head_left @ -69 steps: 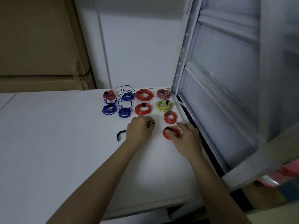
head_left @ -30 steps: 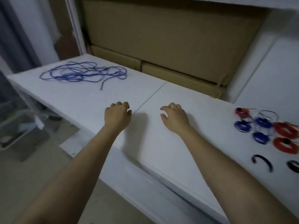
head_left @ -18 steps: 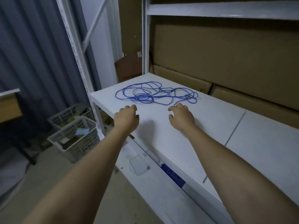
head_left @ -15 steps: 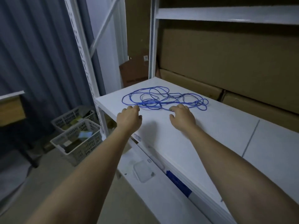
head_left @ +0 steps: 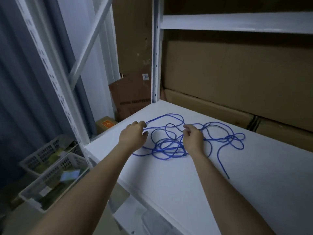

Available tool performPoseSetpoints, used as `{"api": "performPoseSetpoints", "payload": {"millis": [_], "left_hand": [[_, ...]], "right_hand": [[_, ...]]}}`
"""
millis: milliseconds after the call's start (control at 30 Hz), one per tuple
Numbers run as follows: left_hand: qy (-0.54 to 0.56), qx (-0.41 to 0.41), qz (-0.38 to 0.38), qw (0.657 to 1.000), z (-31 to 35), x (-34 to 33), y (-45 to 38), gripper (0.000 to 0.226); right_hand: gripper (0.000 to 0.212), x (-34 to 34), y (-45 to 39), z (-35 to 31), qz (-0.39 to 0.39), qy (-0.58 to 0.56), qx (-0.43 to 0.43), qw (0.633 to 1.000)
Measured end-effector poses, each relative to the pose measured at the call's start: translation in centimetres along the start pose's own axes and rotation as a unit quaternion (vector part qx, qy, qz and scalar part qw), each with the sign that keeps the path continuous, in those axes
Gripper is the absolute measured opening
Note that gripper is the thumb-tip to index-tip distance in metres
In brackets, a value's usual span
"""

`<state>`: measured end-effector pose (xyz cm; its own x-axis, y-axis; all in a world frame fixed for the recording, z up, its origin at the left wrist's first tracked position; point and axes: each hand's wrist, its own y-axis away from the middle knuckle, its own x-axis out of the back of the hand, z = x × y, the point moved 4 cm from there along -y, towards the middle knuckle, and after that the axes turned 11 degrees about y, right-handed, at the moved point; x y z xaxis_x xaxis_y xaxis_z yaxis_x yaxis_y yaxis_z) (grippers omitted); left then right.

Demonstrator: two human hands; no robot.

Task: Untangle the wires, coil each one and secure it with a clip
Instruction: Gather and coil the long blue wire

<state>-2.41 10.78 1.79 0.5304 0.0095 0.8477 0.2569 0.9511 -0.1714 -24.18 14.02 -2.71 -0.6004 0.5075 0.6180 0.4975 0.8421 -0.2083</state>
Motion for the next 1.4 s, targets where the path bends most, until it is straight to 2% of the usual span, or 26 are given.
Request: {"api": "performPoseSetpoints", "payload": {"millis": [133,233,300,367,467,567,633,700,767,833,900,967,1067,1233,1300,1400], "left_hand": [[0.073,-0.089,-0.015,0.993,-0.3,-0.8,-3.5,0.029],[0.164,-0.183,0.009,0.969,0.9,-0.7,-6.9,0.025],[0.22,-0.23,-0.02,0.948,2.4,-0.7,-8.5,0.032],[0.266,-0.25,-0.081,0.928,3.9,-0.9,-9.5,0.039],[0.343,-0.224,-0.186,0.893,5.7,-1.2,-10.9,0.036],[0.396,-0.239,-0.188,0.866,6.8,-1.4,-12.6,0.007],[0.453,-0.204,-0.183,0.848,6.7,-1.5,-13.5,0.02],[0.484,-0.167,-0.199,0.835,6.4,-1.8,-14.0,0.017],[0.5,-0.165,-0.205,0.825,6.3,-1.6,-14.3,0.014],[0.531,-0.144,-0.217,0.806,6.1,-1.4,-14.5,0.015],[0.553,-0.116,-0.227,0.793,6.1,-1.2,-14.8,0.01],[0.565,-0.098,-0.22,0.789,5.9,-0.7,-15.0,0.005],[0.617,-0.101,-0.201,0.754,5.3,0.8,-15.4,0.006],[0.593,-0.161,-0.194,0.764,3.7,3.0,-15.2,0.011],[0.591,-0.166,-0.24,0.752,3.2,3.5,-14.8,0.019],[0.635,-0.087,-0.332,0.693,3.5,3.8,-14.0,0.024]], "right_hand": [[0.032,0.5,-1.5,-1.8,0.025,-0.101,0.029,0.994],[0.026,2.6,-2.6,-5.1,0.078,-0.135,0.083,0.984],[0.023,4.2,-3.1,-7.5,0.126,-0.139,0.111,0.976],[0.023,5.1,-3.4,-9.5,0.159,-0.123,0.131,0.971],[0.026,4.7,-4.3,-11.5,0.157,-0.082,0.114,0.978],[0.03,3.7,-4.9,-12.5,0.169,-0.079,0.11,0.976],[0.042,3.2,-5.0,-12.2,0.163,-0.109,0.085,0.977],[0.051,2.0,-4.4,-10.8,0.126,-0.084,0.009,0.988],[0.035,-0.2,-3.4,-9.1,0.046,-0.021,-0.07,0.996],[0.014,-2.0,-2.3,-8.2,0.009,-0.029,-0.107,0.994],[0.017,-2.3,-1.8,-8.0,0.046,-0.084,-0.112,0.989],[0.017,-1.7,-1.8,-8.0,0.101,-0.081,-0.104,0.986],[0.019,-1.3,-2.2,-7.8,0.131,-0.069,-0.116,0.982],[0.018,0.1,-3.4,-8.2,0.205,0.034,-0.079,0.975],[0.025,0.3,-3.8,-8.1,0.226,0.045,-0.082,0.97],[0.029,0.4,-4.1,-8.1,0.231,0.125,-0.074,0.962]]}}
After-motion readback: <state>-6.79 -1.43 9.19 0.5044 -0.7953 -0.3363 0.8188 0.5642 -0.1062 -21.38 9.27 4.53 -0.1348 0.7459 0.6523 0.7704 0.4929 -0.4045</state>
